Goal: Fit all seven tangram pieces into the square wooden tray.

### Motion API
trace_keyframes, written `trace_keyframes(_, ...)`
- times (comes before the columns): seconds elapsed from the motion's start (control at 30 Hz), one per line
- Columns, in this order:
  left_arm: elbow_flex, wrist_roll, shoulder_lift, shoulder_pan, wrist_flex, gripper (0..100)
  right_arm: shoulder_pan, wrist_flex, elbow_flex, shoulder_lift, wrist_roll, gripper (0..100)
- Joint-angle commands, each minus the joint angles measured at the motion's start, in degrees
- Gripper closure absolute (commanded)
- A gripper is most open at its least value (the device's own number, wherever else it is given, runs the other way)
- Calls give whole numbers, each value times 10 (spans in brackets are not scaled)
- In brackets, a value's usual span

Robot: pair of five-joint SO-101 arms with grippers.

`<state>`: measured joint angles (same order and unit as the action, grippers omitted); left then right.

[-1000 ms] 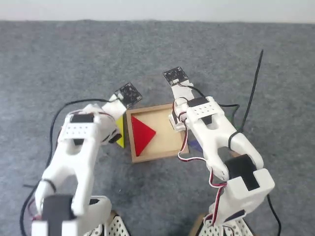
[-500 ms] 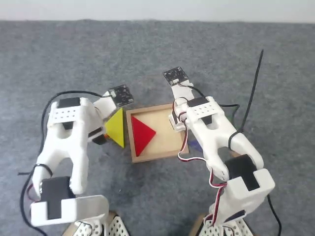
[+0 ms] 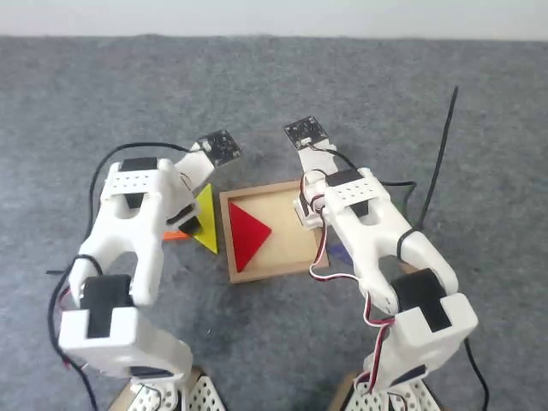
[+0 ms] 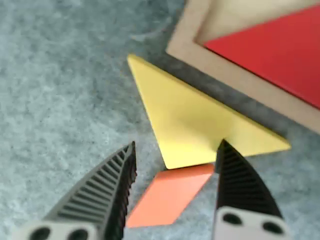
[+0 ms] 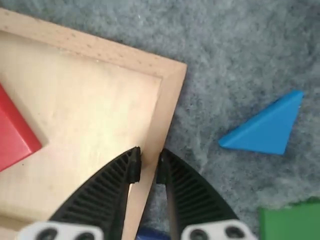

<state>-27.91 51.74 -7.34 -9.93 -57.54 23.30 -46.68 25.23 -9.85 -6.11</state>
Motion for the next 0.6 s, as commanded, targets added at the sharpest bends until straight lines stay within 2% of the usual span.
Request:
trace_keyframes(0.0,3,-44,9,4,-11,755,-5,-1,-26,8,4,991)
trace_keyframes(0.2,-80,-40,93,21,16,756,-5,-1,-26,8,4,991)
trace_keyframes(0.27,-80,-76,127,6,18,754,-5,-1,-26,8,4,991)
trace_keyframes(0.33,-55,-225,154,1,-12,750,-5,-1,-26,8,4,991)
trace_keyframes(0.47,-11,-502,185,22,-183,701,-2,-1,-26,8,4,991)
trace_keyframes(0.57,-14,-652,193,47,-200,701,-3,-1,-26,8,4,991)
